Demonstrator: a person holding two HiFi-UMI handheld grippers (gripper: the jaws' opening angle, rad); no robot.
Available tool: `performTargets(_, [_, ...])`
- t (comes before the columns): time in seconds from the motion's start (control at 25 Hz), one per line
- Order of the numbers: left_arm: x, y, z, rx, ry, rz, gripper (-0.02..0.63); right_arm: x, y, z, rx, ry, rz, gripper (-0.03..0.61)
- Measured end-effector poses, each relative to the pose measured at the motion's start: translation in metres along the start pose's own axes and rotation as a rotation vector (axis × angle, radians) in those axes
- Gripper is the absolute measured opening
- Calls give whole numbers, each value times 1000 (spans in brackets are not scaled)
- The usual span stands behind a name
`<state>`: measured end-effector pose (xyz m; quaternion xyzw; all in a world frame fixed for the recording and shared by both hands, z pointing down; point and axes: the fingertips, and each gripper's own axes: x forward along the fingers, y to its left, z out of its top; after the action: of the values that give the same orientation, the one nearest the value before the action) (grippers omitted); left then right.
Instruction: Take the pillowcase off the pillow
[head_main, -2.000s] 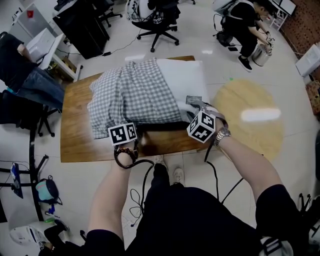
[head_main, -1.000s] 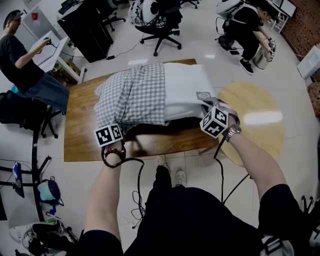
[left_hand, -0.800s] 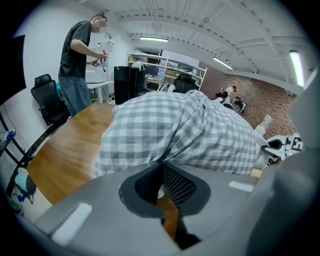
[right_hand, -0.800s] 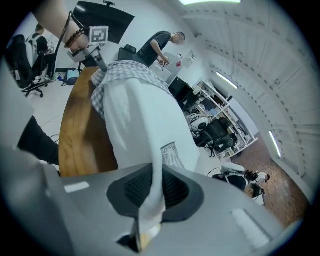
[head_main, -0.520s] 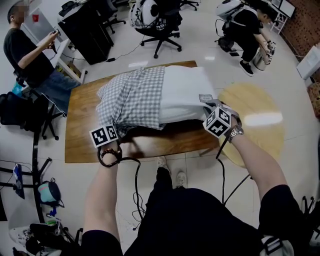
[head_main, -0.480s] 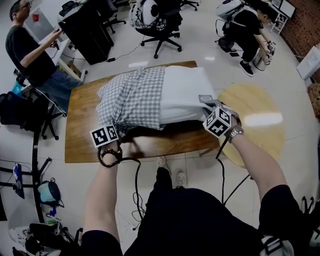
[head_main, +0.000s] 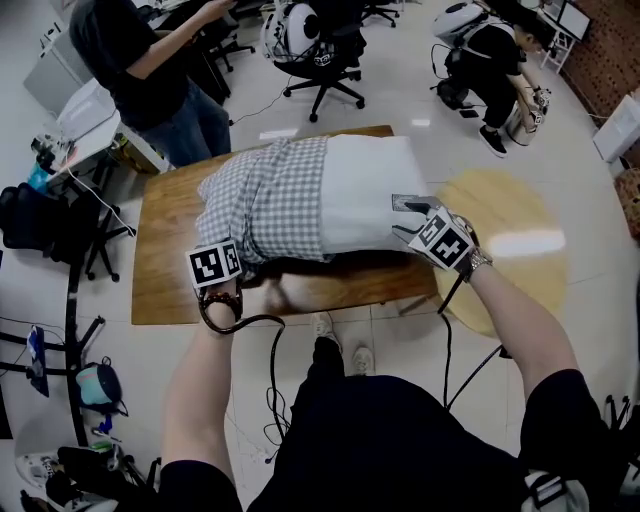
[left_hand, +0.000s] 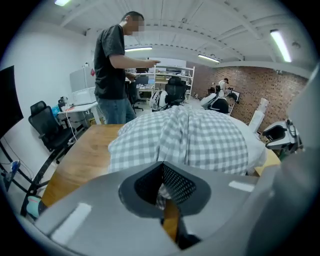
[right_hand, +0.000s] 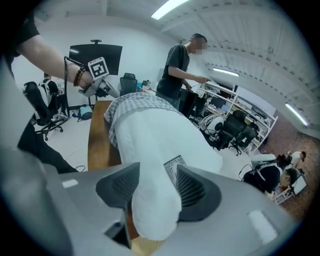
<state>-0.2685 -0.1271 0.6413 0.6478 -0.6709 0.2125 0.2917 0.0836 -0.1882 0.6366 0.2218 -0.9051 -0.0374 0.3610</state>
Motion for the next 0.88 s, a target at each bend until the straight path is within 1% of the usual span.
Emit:
performTargets(0.2, [-15,-22,12,46,-35,-18,9,-14,5,5,7,-18,-18,230])
performTargets(0.32, [-22,-34,20,91,-46,-21,11,-22,4,11,3,-28,-32,230])
performTargets(0.44, [-24,-45,29,118,-53,-36,23,-26,3,18,9,-37,-37,230])
performTargets(0.64, [-23,-62,47,155,-50,-74,61,-23,-5,30,6,-34,-38,230])
performTargets(0.88, [-15,-74,87,217,-54,-132,118,-8,-21,62,12,-36,-28,230])
